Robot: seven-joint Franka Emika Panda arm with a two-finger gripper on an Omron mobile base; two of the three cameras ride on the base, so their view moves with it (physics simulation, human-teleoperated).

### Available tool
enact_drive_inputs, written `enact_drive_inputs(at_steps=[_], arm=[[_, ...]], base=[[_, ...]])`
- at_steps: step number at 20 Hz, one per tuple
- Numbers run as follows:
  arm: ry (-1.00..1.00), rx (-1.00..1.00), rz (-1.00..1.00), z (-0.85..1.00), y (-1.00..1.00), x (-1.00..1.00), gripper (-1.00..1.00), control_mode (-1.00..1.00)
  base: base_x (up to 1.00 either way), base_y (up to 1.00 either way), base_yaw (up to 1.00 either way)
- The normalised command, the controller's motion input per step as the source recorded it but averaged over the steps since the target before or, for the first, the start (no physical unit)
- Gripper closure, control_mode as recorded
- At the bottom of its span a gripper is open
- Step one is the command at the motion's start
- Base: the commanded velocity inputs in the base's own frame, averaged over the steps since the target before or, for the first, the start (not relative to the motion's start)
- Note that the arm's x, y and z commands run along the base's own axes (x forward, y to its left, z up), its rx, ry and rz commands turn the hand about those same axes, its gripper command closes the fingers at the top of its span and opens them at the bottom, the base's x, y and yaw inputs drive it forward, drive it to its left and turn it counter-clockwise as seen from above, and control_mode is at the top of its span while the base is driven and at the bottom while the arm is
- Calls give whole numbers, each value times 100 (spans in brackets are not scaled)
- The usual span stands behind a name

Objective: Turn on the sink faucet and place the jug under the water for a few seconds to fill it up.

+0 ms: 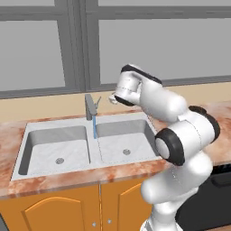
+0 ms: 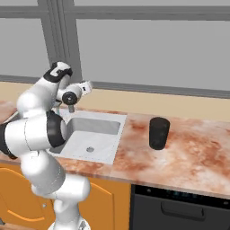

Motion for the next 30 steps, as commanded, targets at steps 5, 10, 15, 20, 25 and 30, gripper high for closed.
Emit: enact_drive_inputs(at_steps=[5, 10, 15, 20, 25, 30], arm=[[22, -11, 0, 86, -51, -96, -100, -100], [24, -6, 0, 92, -71, -79, -100, -100], [40, -4, 0, 100, -72, -18, -100, -100], [49, -2, 0, 100, -57, 0, -100, -100], [23, -2, -3, -52, -36, -58, -100, -100], [-3, 5, -5, -100, -87, -100, -100, -100]], base=[[0, 0, 0], [0, 0, 0], [0, 0, 0], [0, 0, 0], [0, 0, 0], [0, 0, 0]])
